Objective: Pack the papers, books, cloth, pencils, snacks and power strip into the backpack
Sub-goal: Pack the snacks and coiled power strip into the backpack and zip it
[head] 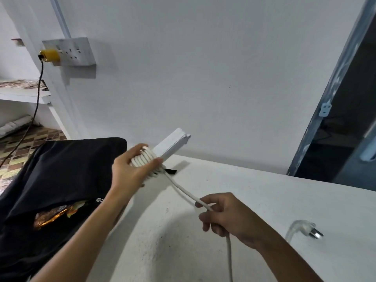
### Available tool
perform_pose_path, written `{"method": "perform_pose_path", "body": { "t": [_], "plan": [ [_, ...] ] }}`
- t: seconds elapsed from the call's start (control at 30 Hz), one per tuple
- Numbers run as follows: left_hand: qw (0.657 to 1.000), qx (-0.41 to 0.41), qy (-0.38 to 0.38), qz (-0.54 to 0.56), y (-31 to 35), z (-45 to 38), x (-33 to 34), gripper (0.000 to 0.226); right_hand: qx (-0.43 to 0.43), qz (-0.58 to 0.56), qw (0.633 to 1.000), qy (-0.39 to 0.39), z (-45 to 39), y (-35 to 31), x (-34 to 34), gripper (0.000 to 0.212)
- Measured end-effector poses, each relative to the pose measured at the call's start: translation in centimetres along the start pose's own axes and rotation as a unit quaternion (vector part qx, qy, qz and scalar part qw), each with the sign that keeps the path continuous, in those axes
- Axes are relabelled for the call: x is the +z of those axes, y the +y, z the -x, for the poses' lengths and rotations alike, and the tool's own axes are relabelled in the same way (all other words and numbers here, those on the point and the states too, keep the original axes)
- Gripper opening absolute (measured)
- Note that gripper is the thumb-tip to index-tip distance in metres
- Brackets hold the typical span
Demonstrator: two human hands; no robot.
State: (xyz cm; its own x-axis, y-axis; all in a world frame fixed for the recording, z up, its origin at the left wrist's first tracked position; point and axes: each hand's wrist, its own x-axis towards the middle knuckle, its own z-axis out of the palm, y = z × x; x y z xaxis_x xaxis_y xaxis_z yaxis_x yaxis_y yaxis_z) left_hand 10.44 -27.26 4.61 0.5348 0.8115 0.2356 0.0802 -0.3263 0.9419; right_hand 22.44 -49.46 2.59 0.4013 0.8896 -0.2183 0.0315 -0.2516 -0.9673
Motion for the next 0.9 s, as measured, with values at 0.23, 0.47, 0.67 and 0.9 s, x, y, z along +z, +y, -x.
{"method": "perform_pose_path", "body": {
  "t": [0.23,0.47,0.67,0.9],
  "plan": [
    [0.919,0.144,-0.206,-0.303,-0.2,0.3,-0.6,0.066,-0.192,0.286,0.92,0.186,0.6,-3.3,-1.5,0.01],
    [0.892,0.032,-0.445,-0.07,1.6,2.3,-0.7,0.046,-0.181,0.14,0.963,0.143,-0.6,-5.4,-3.8,0.01],
    [0.906,0.013,-0.415,0.083,0.0,3.2,0.5,0.082,-0.168,0.071,0.981,0.071,-2.1,-2.9,-1.8,0.016],
    [0.876,-0.119,-0.357,0.301,-0.8,4.8,1.9,0.087,-0.175,0.205,0.95,0.155,-3.6,0.1,1.0,0.044]
  ]
}}
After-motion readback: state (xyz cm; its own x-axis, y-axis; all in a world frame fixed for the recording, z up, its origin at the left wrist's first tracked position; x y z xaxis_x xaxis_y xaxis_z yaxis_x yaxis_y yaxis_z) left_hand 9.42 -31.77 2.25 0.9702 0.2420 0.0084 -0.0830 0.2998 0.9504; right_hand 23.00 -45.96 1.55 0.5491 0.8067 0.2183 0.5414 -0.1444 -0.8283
